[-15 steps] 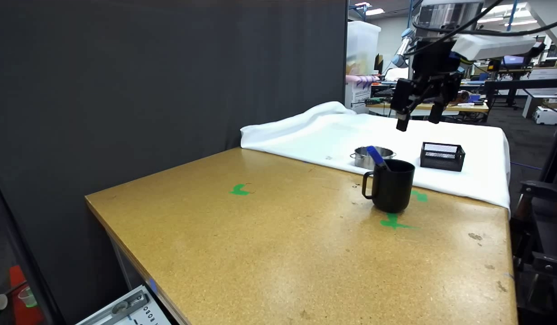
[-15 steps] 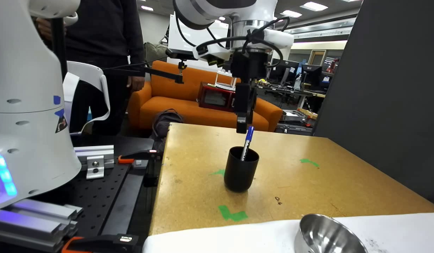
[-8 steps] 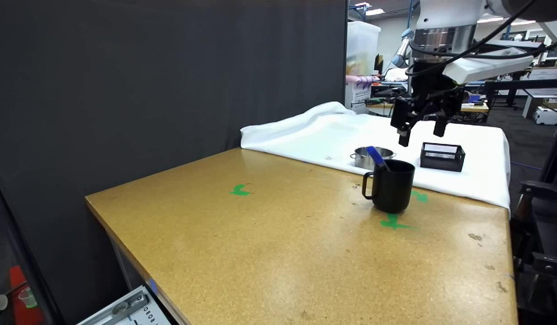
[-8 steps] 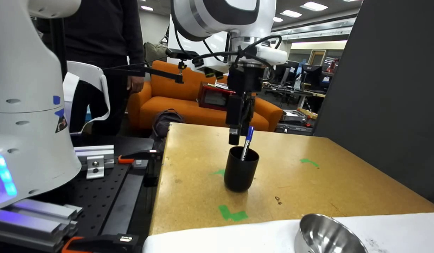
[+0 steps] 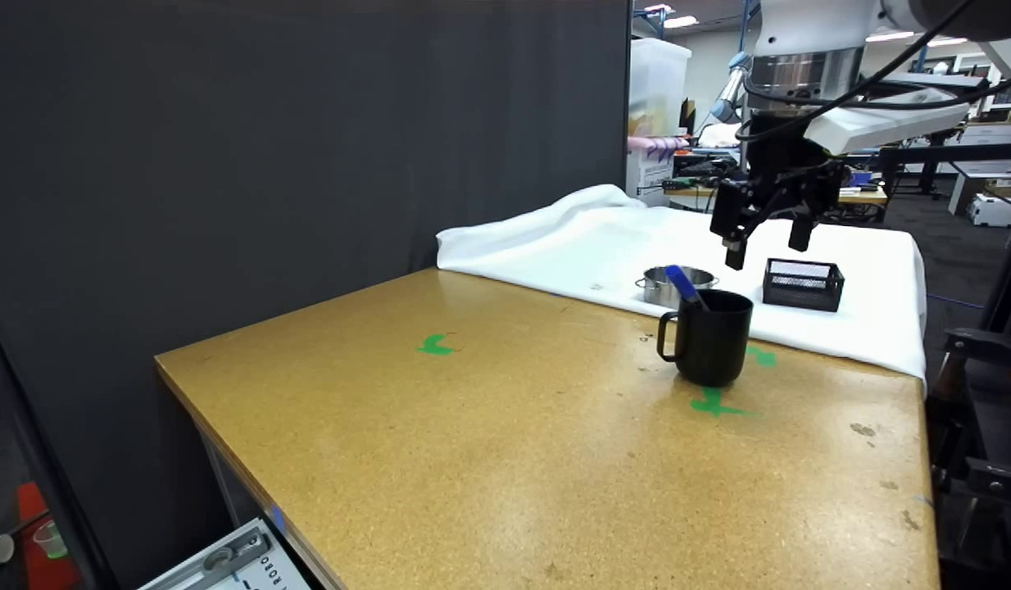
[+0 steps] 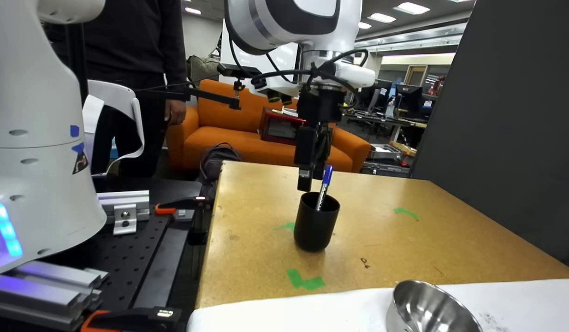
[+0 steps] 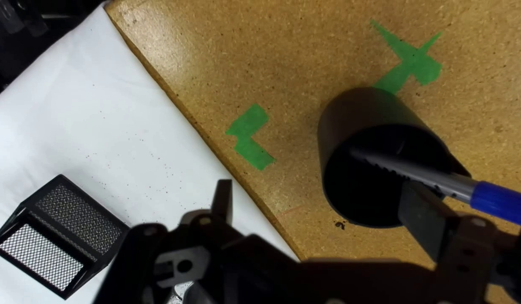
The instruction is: Move the cup to the left
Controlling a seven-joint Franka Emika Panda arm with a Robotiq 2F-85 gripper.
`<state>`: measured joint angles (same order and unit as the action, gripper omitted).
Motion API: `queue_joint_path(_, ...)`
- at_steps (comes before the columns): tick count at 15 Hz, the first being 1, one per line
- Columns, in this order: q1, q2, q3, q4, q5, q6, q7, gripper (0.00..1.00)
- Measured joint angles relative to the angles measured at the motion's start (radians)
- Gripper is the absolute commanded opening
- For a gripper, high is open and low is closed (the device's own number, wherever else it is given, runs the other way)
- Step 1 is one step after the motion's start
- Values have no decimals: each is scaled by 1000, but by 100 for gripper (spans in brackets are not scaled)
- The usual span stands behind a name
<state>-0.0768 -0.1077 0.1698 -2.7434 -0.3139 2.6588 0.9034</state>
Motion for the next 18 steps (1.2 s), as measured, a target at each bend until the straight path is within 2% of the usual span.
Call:
queue_joint_path(3, 9, 36, -30, 16, 72, 0, -42, 100)
queue_joint_path(8, 11, 134, -106, 89, 298, 3, -208, 100)
queue_joint_path(11, 14, 170, -126, 115, 387, 3, -264, 100)
queue_joint_path(18, 49, 203, -151, 111, 393, 6, -263, 100)
